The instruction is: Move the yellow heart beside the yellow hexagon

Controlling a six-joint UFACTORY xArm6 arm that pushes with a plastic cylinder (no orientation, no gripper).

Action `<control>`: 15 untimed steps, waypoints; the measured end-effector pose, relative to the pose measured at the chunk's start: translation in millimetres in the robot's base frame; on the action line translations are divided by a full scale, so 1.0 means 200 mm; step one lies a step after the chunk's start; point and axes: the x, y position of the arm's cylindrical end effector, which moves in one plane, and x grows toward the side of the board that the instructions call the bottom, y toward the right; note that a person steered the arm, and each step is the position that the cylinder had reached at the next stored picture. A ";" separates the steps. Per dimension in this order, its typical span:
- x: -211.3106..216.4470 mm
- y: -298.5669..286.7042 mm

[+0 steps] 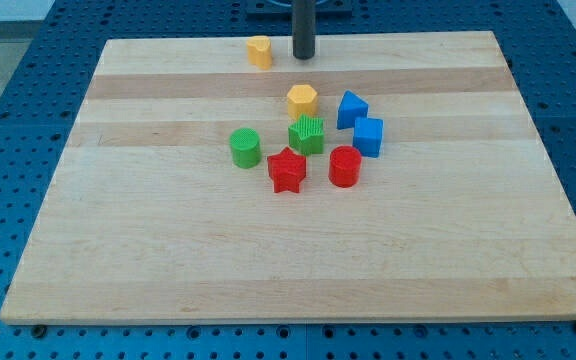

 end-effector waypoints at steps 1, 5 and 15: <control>-0.10 -0.10; 0.00 -0.38; 0.49 -0.18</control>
